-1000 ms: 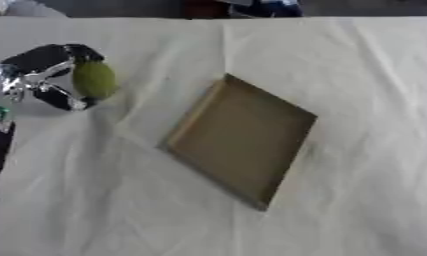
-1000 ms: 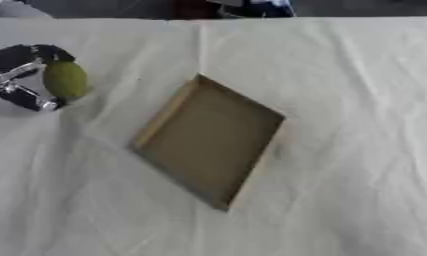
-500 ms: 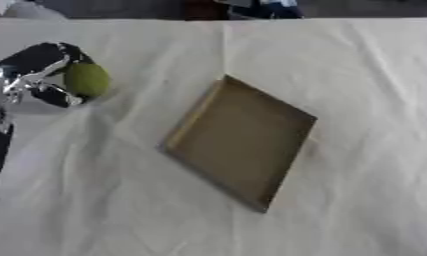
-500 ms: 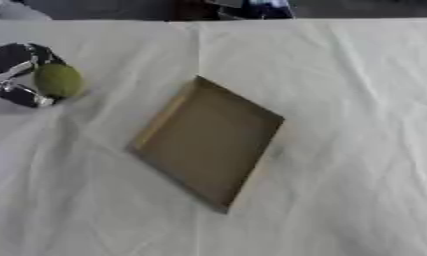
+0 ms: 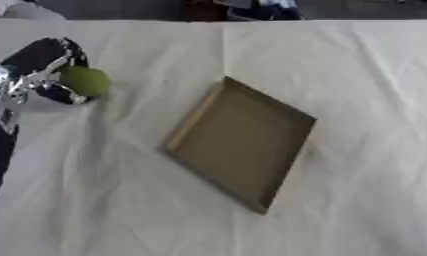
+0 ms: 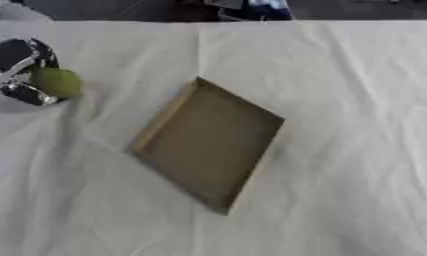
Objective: Pick up objects on the table and place them in the box.
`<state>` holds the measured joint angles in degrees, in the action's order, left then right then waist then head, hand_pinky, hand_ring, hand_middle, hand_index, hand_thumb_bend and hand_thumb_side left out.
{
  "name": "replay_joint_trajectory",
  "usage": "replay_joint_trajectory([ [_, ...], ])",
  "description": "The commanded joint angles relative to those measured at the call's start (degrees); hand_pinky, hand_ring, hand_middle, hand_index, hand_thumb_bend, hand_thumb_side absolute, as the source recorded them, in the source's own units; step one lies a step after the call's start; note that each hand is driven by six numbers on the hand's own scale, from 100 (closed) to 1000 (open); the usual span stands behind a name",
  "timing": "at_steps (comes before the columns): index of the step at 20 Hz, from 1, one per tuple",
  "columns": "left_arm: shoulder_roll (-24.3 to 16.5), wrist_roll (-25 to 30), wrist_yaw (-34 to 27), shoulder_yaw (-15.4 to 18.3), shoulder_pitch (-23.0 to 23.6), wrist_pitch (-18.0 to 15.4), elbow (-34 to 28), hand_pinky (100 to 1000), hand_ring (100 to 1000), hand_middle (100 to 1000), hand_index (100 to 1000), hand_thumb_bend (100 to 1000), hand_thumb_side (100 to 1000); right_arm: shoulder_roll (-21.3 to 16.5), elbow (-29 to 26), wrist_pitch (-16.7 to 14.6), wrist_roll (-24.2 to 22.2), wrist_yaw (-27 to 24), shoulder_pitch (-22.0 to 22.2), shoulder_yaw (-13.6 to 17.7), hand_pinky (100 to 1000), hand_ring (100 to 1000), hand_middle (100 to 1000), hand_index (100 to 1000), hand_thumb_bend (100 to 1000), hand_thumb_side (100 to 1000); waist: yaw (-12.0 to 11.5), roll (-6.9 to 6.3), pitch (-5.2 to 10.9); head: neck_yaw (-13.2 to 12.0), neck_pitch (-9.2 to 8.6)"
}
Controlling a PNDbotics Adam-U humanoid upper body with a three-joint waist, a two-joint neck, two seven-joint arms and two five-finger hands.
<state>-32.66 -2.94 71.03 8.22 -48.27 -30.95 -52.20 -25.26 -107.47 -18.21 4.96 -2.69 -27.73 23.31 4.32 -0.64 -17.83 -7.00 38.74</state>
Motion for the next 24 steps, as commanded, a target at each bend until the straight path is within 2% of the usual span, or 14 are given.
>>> replay_joint_trajectory([
  [1,-1.38,-6.6,4.17,-0.34,-1.07,-0.56,-2.89,321,337,391,514,754,100,-1.14,-0.6,0.07,-0.01,-0.35,-0.52,0.47,736,641,624,754,100,293,-0.04,0.04,1.23,-0.13,-0.5],
  [5,-1.35,-10.81,6.79,-0.92,-0.94,-1.75,-5.04,313,320,387,509,746,100,-1.16,-0.67,0.1,0.09,-0.33,-0.48,0.49,736,641,623,753,100,292,-0.18,0.08,1.34,-0.02,-0.21],
  [10,-0.96,-11.09,5.38,-2.16,-1.1,-4.85,-8.65,320,317,393,511,740,100,-1.13,-0.77,0.1,0.17,-0.32,-0.53,0.45,735,640,622,753,100,289,-0.22,0.12,1.45,0.08,0.11],
  [17,0.82,-7.15,-3.16,-6.29,-2.11,-10.39,-16.14,331,314,400,516,725,100,-1.17,-1.07,0.15,0.55,-0.22,-0.65,0.46,733,638,621,752,100,280,0.12,0.13,1.75,0.11,0.42],
  [24,6.19,0.52,-12.12,-10.72,-4.8,-13.77,-21.24,334,305,396,509,680,100,-1.18,-1.26,0.13,0.95,0.0,-1.0,0.2,731,638,621,752,100,272,0.66,0.21,2.24,0.18,0.67],
])
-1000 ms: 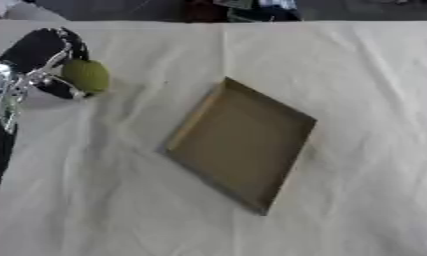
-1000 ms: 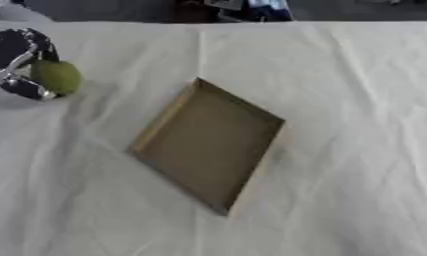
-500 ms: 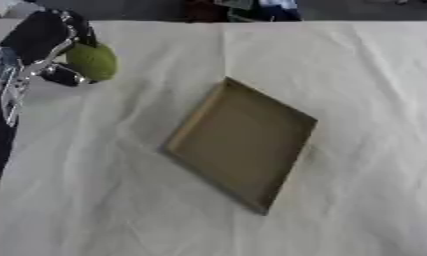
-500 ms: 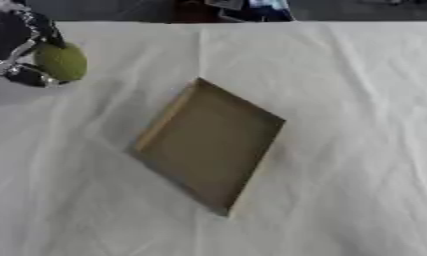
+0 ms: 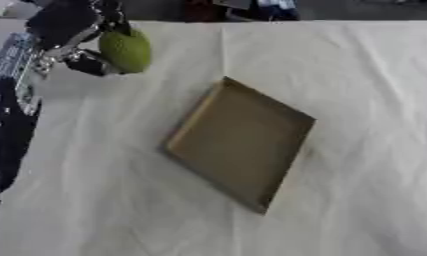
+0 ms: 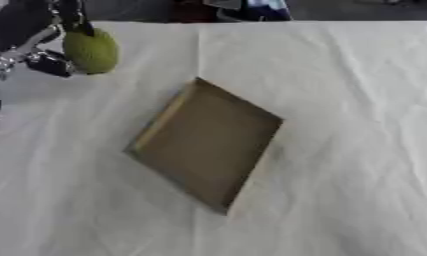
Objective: Pick up objects on the table and place them in the box.
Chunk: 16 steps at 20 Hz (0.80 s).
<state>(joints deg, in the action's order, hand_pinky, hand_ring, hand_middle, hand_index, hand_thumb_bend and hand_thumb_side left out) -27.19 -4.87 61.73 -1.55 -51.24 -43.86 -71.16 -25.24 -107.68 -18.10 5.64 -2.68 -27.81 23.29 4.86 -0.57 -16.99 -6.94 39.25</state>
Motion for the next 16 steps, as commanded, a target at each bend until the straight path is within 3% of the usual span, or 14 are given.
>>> replay_joint_trajectory([
  [1,1.56,3.53,-3.82,-1.35,-2.06,-1.21,-2.48,335,304,396,507,663,100,-1.2,-1.04,0.03,0.3,0.02,-0.96,0.2,731,638,621,752,100,272,0.2,0.13,1.44,0.12,0.19],
  [8,9.05,10.89,-11.48,-1.71,-1.93,-0.12,-5.23,337,286,386,488,517,100,-1.07,-0.96,0.35,0.23,0.05,-1.22,0.19,732,639,620,751,100,276,0.37,-0.1,1.36,0.54,0.54],
  [16,12.59,17.54,-15.89,-2.95,-0.8,0.59,-6.55,337,277,379,476,470,100,-1.05,-0.54,0.61,-0.03,-0.12,-1.39,0.32,733,639,620,751,100,280,0.72,-0.26,1.22,0.92,0.75],
])
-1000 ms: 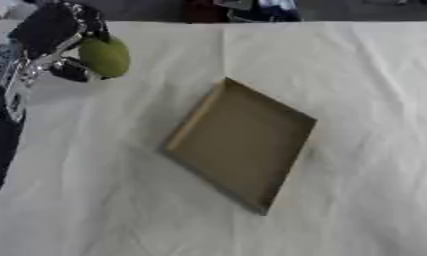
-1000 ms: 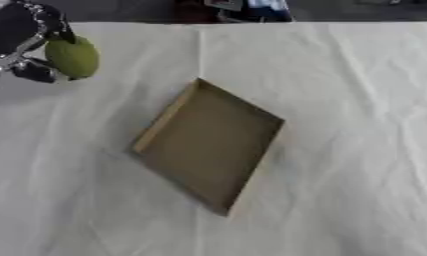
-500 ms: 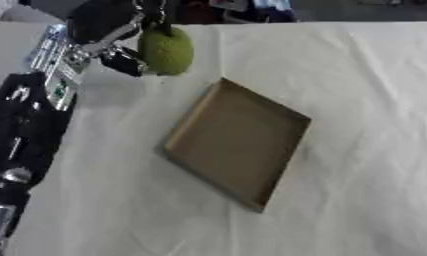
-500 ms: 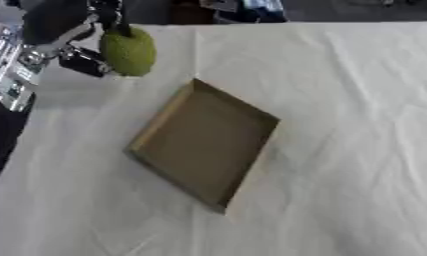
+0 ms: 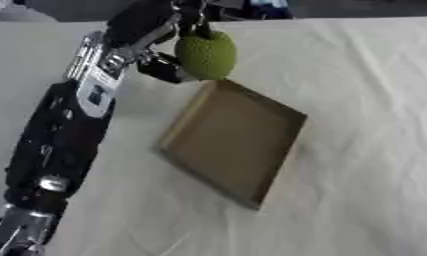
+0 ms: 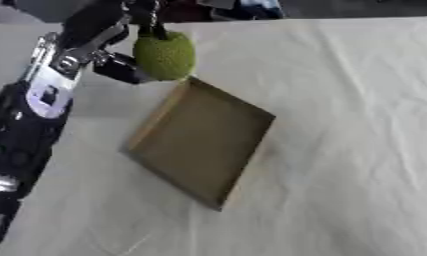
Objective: Pick up objects on the table and place them in the box.
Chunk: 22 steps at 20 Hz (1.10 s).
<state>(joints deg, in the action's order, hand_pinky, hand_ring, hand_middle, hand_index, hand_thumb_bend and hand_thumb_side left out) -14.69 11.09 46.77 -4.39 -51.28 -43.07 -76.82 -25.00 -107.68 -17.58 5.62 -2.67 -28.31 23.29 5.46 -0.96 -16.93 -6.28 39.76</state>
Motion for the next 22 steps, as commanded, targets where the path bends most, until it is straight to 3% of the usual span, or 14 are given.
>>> replay_joint_trajectory([
  [1,0.47,2.27,-1.0,-0.36,-0.53,-0.42,-0.53,337,273,377,472,444,100,-1.76,-0.25,-0.09,-0.13,-0.09,-0.9,0.22,732,639,620,751,100,276,0.26,0.22,1.13,0.25,0.32],
  [12,4.07,7.22,-0.18,-0.15,1.33,-3.76,6.3,346,267,383,466,349,100,-5.61,5.38,-4.97,-1.07,-0.31,-1.83,-0.72,728,640,620,751,100,262,1.32,1.01,0.77,0.44,0.15],
  [19,5.37,4.77,3.43,0.17,2.99,-0.2,5.6,356,274,391,407,336,100,-6.7,6.6,-6.06,-1.05,-0.26,-1.52,-0.62,727,641,620,751,100,259,1.3,0.99,0.65,0.84,-0.16],
  [22,5.44,5.88,8.51,-0.53,3.12,0.8,6.75,387,311,430,476,345,100,-7.14,7.19,-6.48,-1.04,-0.14,-1.65,-0.73,727,641,620,751,100,257,1.27,0.98,0.77,0.83,-0.07],
])
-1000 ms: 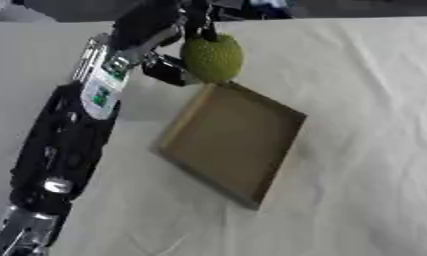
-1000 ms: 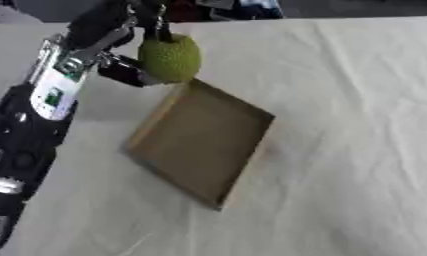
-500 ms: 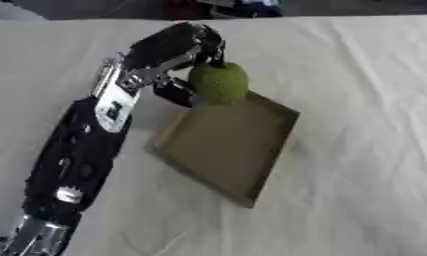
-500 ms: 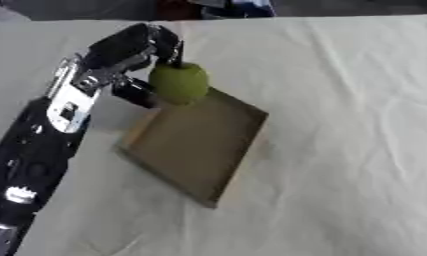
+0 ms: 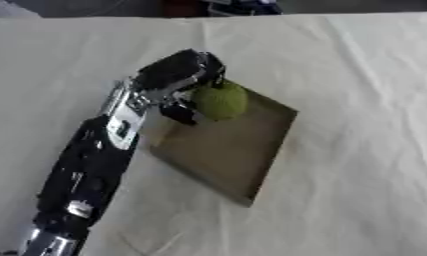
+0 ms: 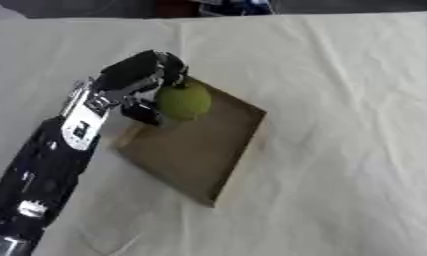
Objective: Pick up objects on the table and place them in the box.
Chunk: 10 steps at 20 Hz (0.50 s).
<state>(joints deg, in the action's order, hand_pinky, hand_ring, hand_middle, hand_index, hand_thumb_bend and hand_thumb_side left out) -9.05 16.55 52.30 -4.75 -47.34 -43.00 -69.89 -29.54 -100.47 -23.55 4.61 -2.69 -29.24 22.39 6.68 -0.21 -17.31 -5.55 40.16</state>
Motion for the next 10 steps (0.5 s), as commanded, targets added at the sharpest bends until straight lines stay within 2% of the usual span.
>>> replay_joint_trajectory([
  [1,0.03,0.7,4.13,-0.32,-0.76,0.6,0.5,394,318,437,486,341,100,-2.61,0.09,-0.61,-0.05,-0.11,-0.79,0.11,727,641,620,751,100,257,0.03,0.22,1.16,0.06,-0.52],
  [5,0.84,0.99,6.6,-0.08,-0.75,0.37,2.26,434,351,466,527,350,100,-2.32,0.07,-0.66,-0.15,-0.22,-1.01,0.03,727,641,619,751,100,257,-0.04,0.24,1.12,0.01,-0.58],
  [10,1.84,-0.26,9.77,0.97,-1.01,1.83,3.35,434,356,469,538,355,100,-1.91,-0.23,-0.38,-0.15,-0.35,-1.05,0.13,728,641,619,751,100,260,-0.01,0.31,1.0,-0.02,-0.57],
])
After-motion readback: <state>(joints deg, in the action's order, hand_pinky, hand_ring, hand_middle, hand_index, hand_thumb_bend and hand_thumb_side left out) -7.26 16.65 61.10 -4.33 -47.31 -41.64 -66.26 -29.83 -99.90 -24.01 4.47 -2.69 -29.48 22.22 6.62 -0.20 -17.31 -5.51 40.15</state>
